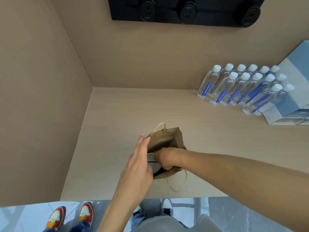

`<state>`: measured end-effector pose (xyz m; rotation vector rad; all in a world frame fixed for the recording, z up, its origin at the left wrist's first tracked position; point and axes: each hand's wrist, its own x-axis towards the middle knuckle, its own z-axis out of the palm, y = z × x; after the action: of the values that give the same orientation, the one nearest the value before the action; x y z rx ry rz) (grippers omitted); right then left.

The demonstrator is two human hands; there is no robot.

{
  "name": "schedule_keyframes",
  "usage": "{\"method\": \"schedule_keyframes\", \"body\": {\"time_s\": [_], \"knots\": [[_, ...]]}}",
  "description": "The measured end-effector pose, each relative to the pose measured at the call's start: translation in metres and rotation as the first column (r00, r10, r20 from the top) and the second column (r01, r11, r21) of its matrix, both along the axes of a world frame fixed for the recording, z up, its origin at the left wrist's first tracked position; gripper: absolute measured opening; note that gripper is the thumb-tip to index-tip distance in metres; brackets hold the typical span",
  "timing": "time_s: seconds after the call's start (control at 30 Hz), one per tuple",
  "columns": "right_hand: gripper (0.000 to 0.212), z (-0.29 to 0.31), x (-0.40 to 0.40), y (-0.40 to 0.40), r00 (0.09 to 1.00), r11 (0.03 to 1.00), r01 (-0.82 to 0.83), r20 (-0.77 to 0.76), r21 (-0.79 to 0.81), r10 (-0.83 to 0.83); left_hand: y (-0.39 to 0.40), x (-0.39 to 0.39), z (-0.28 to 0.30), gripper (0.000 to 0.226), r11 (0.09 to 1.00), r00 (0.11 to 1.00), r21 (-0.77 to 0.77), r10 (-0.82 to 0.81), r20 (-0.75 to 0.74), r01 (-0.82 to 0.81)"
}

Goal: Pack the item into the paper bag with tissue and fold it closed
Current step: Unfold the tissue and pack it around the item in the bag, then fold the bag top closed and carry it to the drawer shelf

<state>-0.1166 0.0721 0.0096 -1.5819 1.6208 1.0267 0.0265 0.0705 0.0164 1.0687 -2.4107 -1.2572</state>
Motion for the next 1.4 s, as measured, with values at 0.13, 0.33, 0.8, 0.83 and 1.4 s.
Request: {"method": "schedule_keyframes", "body": {"time_s": [0.13,0.33,0.8,0.83,1.4], "knots": [[0.028,-0.001,-0.003,0.0,0.997,0.995,0.075,0.038,-0.067,-0.072,-0.003,-0.003,0.002,0.086,1.0,1.0,-0.018,0.011,0.001,-0.011],[0.021,0.006,-0.003,-0.002,0.986,0.987,0.118,0.131,-0.107,-0.104,-0.004,-0.003,0.003,0.082,0.999,1.0,-0.032,0.015,0.015,-0.015],[0.046,0.082,-0.071,0.11,0.293,0.045,0.955,0.912,-0.293,-0.287,-0.016,0.014,0.01,0.059,0.957,0.967,0.148,0.254,-0.028,-0.248],[0.044,0.068,-0.069,0.114,0.21,0.014,0.976,0.927,-0.217,-0.311,-0.018,0.013,0.01,0.056,0.944,0.963,0.201,0.269,-0.017,-0.26],[0.017,0.014,-0.045,0.086,-0.392,-0.179,0.919,0.855,0.351,-0.339,-0.019,-0.018,-0.013,0.023,0.679,0.876,0.673,0.473,-0.097,-0.293]]}}
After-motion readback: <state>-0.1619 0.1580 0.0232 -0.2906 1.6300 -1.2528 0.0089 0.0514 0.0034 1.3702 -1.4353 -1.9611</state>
